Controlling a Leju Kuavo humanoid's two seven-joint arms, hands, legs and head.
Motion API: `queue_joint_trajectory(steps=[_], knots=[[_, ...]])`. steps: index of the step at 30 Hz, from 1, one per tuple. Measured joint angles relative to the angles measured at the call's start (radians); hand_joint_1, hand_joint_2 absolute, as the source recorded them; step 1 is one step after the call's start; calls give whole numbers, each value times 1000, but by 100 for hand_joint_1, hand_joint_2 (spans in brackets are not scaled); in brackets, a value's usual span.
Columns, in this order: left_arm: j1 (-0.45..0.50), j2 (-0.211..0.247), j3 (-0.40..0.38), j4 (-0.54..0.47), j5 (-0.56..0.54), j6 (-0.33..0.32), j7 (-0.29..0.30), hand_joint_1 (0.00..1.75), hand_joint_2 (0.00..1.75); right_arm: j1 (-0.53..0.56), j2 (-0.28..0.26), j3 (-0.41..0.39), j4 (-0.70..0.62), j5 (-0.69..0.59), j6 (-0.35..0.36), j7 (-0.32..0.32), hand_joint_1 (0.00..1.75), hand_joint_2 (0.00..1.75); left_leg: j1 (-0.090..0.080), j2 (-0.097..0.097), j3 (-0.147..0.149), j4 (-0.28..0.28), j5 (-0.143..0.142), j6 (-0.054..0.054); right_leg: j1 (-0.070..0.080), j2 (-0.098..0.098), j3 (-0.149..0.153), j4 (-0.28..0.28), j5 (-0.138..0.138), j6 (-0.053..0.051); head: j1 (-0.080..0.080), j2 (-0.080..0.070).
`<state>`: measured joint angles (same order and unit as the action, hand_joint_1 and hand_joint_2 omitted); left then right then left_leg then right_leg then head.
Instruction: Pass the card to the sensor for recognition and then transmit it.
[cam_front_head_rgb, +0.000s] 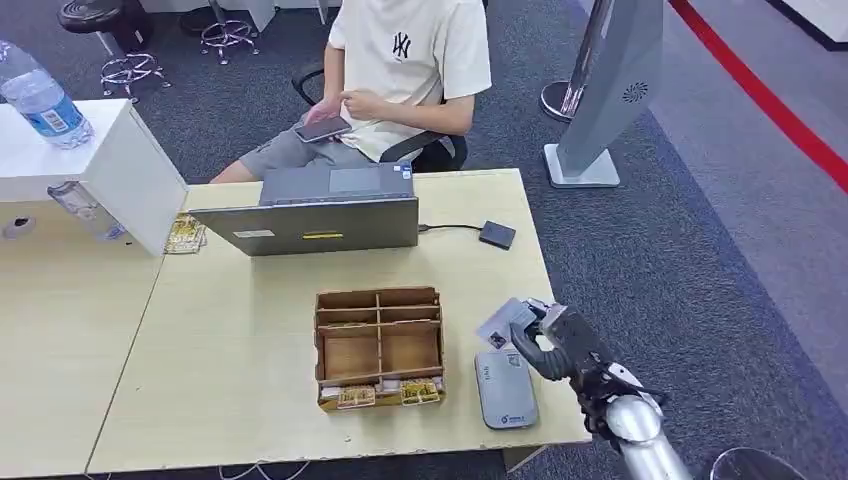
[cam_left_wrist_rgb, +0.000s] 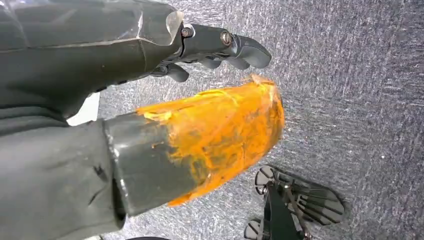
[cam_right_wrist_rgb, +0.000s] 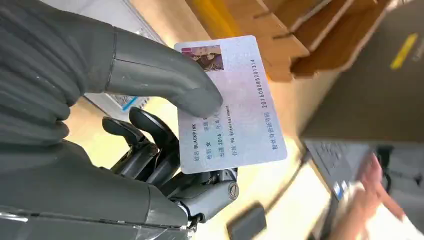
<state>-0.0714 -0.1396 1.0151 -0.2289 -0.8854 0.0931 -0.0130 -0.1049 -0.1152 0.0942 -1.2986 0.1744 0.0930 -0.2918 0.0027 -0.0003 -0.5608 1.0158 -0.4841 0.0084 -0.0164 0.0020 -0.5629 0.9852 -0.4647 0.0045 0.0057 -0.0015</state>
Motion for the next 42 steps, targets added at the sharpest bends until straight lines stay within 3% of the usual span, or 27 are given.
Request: queue_joint_trajectory(steps=[13,22,28,42], knots=[[0,5,13,0,-2,-6,-11,0,0,-77,-68,-23,152,-146,196,-6,175,175,0,0,0,0,0,0,0,0,0,0,0,0,0,0],[0,7,15,0,-3,-10,-15,0,0,-127,-148,-21,210,-141,296,-48,175,175,0,0,0,1,0,0,0,0,0,0,0,0,0,0],[0,10,22,0,-3,-10,-15,0,0,-117,-174,6,180,-70,284,-67,175,175,0,0,0,1,0,0,0,0,0,0,0,0,0,0],[0,9,42,0,0,-6,-14,0,0,-37,-175,156,6,80,198,-55,175,175,0,0,0,0,0,0,0,0,0,0,0,0,0,0]])
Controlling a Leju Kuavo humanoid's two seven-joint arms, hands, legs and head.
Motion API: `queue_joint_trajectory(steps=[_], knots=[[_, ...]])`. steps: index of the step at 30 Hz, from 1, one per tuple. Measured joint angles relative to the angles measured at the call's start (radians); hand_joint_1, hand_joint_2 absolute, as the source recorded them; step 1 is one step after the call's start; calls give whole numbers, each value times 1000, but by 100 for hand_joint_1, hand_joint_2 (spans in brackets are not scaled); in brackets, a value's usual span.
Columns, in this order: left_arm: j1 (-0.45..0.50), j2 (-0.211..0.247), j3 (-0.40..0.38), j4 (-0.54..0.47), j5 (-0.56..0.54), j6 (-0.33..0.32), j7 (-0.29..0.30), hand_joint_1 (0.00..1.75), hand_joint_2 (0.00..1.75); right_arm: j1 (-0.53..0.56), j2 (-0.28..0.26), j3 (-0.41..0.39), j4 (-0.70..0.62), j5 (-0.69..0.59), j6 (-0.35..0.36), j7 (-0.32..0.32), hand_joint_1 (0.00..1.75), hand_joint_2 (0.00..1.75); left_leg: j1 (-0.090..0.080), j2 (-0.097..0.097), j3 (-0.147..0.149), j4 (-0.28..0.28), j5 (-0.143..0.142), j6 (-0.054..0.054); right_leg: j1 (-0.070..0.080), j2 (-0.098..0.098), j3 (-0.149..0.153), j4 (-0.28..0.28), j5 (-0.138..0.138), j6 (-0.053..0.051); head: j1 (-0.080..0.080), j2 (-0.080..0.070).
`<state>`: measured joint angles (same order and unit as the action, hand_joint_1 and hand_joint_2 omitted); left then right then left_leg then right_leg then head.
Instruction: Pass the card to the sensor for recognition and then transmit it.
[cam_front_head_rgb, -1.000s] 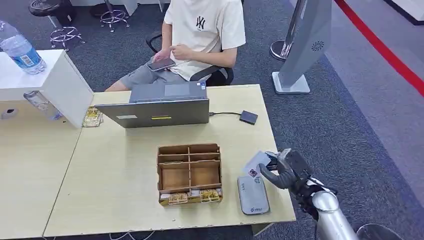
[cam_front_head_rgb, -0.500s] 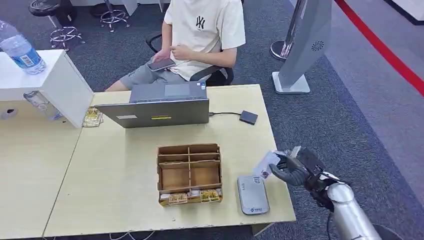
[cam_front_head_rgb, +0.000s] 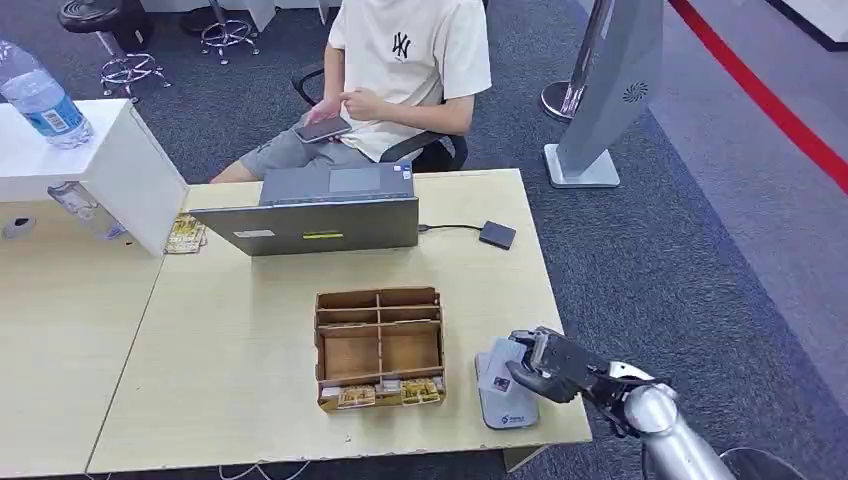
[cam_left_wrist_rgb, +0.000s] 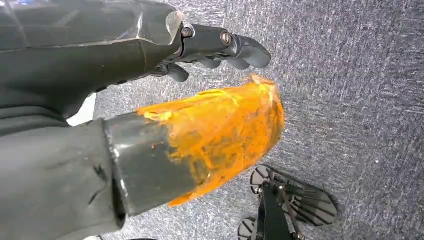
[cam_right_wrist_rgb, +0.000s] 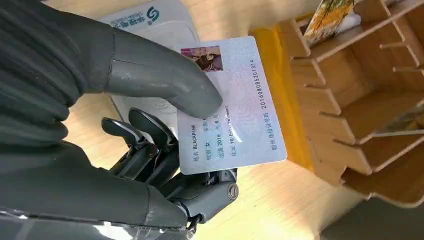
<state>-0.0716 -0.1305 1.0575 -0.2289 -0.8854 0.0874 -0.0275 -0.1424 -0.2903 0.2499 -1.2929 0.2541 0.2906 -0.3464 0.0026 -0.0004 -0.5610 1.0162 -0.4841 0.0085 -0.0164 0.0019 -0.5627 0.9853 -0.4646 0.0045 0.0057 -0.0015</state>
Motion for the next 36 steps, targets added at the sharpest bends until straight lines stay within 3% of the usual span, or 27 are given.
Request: queue_joint_trajectory(steps=[9,17,28,36], knots=[[0,0,8,0,-3,-1,0,0,0,-3,1,36,-33,43,-72,18,175,175,0,0,0,0,0,0,0,0,0,0,0,0,0,0],[0,0,14,0,-15,-8,-2,0,0,-47,1,29,48,81,-123,21,175,175,0,0,0,0,0,0,0,0,0,0,0,0,0,0],[1,-3,14,0,-21,-14,19,0,0,-65,-11,9,137,96,-109,19,175,175,0,0,0,0,0,0,0,0,0,0,0,0,0,0],[3,-9,15,0,-27,-14,35,0,0,-64,-39,1,147,71,-49,18,175,175,0,0,0,0,0,0,0,0,0,0,0,0,0,0]])
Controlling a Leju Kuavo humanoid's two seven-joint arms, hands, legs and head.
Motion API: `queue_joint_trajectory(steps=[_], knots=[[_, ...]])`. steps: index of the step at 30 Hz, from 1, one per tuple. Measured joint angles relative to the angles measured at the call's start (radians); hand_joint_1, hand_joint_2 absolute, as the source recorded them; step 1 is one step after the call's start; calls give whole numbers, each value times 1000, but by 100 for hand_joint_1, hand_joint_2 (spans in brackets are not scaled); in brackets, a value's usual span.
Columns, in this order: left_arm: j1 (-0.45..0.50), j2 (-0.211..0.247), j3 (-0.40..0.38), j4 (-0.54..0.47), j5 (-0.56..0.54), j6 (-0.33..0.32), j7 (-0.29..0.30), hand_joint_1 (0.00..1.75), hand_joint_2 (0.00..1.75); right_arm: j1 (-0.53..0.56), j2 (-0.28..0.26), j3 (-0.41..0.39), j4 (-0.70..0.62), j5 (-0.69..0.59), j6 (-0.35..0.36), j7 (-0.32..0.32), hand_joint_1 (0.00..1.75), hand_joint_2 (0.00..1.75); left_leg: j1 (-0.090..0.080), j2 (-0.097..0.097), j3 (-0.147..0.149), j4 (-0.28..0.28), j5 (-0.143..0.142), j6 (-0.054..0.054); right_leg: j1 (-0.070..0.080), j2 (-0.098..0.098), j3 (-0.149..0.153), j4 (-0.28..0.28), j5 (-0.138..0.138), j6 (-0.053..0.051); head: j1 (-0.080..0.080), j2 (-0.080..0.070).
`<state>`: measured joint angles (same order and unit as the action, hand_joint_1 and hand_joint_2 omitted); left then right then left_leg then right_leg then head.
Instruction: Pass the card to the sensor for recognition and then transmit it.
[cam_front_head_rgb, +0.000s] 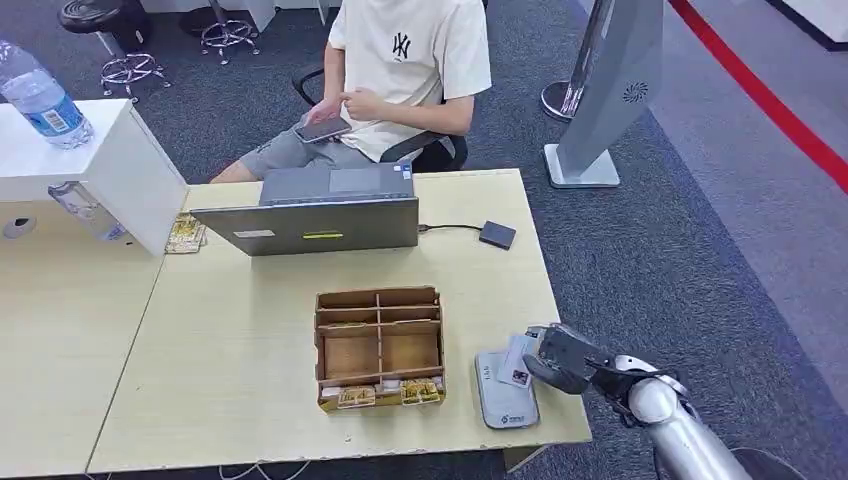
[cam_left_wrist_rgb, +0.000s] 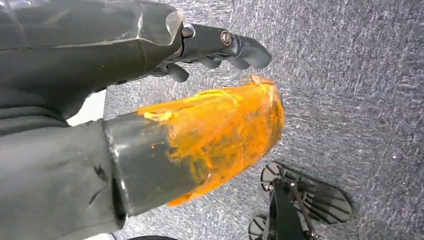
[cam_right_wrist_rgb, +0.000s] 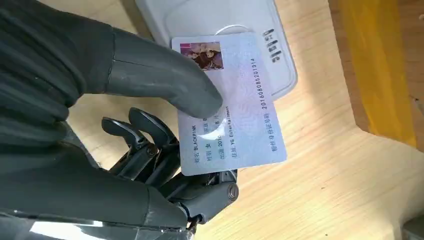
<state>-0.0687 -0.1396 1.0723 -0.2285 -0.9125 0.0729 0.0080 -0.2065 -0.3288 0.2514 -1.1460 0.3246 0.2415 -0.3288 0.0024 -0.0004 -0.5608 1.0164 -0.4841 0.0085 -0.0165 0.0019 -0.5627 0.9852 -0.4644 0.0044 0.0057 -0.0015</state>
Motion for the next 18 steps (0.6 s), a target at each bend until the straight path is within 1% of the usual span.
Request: queue_joint_trajectory(steps=[8,18], knots=[[0,-1,3,0,-3,0,-11,0,0,12,-17,-6,-5,-26,30,-15,175,175,0,0,0,0,0,0,0,0,0,0,0,0,0,0],[0,2,9,0,-2,2,-33,0,0,39,-11,0,-64,-14,22,-13,175,175,0,0,0,0,0,0,0,0,0,0,0,0,0,0]])
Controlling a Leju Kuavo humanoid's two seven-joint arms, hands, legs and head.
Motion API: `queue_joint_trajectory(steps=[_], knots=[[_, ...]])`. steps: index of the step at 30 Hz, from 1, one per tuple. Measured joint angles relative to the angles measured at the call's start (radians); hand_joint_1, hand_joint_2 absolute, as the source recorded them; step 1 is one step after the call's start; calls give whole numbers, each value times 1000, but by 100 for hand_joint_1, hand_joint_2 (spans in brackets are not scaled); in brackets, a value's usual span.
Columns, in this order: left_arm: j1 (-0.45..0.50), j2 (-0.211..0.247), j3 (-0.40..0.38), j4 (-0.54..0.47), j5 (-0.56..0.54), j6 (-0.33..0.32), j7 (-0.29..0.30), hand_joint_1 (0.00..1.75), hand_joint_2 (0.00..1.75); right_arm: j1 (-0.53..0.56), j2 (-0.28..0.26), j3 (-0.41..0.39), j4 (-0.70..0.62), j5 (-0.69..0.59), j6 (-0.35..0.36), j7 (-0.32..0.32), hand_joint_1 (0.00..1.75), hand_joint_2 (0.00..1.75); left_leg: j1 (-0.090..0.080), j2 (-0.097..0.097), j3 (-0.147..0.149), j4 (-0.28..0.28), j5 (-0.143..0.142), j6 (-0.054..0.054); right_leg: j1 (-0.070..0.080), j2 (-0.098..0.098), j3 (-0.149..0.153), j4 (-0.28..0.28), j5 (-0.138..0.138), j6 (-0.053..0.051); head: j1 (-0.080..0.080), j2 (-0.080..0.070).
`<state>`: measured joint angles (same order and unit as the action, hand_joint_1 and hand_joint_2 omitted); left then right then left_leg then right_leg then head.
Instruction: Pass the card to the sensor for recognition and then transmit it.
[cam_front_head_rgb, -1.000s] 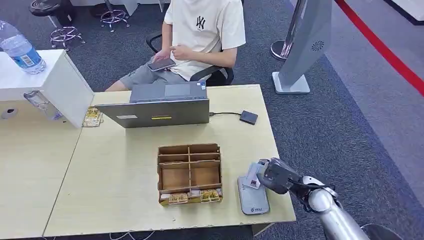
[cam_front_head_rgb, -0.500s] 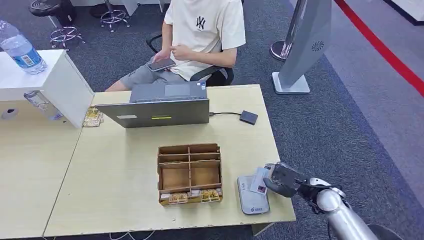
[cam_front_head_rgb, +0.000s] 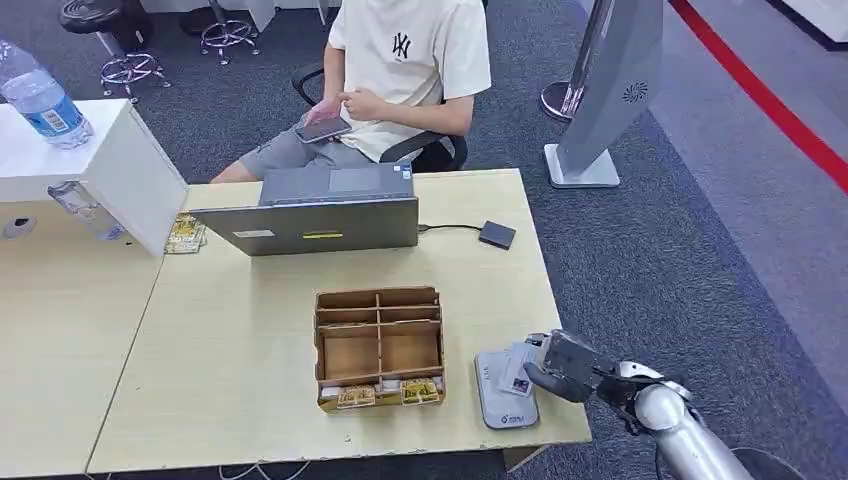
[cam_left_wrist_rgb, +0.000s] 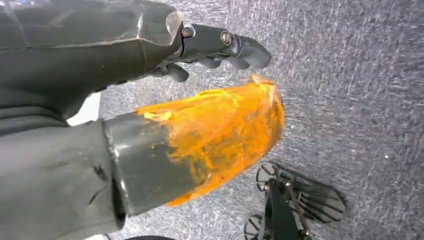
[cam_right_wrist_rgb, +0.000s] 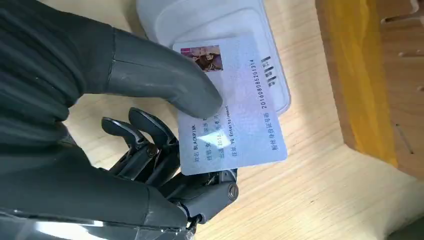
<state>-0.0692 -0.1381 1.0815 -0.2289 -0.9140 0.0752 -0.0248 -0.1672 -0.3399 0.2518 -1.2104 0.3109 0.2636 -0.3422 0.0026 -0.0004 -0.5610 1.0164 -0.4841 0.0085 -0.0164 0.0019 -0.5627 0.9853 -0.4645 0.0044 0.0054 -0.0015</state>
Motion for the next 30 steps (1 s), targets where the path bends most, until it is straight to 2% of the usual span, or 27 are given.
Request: queue_joint_trajectory(steps=[8,18,30], knots=[[0,3,9,0,0,0,-5,0,0,8,12,16,-45,61,-46,27,175,175,0,0,0,0,0,0,0,0,0,0,0,0,0,0],[0,0,17,0,-3,-2,14,0,0,9,9,24,-38,143,-106,63,175,175,0,0,0,0,0,0,0,0,0,0,0,0,0,0],[1,-11,17,0,-5,-2,32,0,0,21,0,24,-19,156,-116,73,175,175,0,0,0,0,0,0,0,0,0,0,0,0,0,0]])
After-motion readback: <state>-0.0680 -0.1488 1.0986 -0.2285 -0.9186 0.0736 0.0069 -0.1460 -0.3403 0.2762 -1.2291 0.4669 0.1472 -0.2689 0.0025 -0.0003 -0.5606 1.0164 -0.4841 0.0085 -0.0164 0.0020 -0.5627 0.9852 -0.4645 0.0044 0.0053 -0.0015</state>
